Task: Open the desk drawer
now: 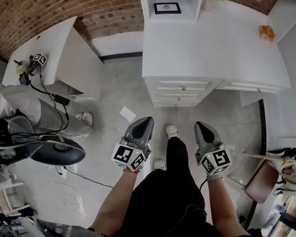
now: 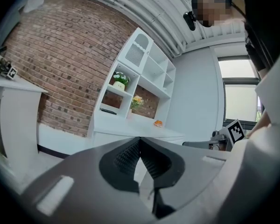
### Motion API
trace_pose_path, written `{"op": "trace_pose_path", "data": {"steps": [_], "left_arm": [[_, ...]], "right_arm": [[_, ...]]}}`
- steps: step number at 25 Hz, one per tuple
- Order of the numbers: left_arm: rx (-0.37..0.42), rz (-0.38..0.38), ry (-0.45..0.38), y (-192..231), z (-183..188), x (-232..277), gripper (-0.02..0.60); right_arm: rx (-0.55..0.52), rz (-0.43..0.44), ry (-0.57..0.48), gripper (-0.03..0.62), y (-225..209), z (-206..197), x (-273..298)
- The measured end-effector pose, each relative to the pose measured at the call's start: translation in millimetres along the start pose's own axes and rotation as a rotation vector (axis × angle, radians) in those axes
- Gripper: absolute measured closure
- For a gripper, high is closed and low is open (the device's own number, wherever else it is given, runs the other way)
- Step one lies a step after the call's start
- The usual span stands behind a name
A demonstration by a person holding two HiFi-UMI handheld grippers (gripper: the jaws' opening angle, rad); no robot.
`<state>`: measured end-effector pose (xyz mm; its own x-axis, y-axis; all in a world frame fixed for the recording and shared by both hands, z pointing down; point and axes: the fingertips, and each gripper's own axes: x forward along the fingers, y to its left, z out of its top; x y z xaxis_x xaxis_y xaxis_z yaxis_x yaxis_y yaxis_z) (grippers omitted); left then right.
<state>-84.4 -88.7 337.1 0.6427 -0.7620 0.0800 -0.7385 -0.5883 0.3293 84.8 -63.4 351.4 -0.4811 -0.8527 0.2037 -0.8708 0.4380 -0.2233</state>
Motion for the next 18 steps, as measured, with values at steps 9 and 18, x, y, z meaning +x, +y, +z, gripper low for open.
{"op": "trace_pose_path", "data": {"steps": [9,18], "left_arm": [[-0.009,-0.007,-0.023,36.2,-36.4,55.0,0.578],[-0.005,-0.024,-0.013,50.2,-77.6,104.6,0.578]], "right_arm": [[-0.051,0.02,-0.014,0.592,-28.9,-22.0,75.1],[-0.057,-0.057,-0.003,0.591,-58.3,-59.5,118.8]]}}
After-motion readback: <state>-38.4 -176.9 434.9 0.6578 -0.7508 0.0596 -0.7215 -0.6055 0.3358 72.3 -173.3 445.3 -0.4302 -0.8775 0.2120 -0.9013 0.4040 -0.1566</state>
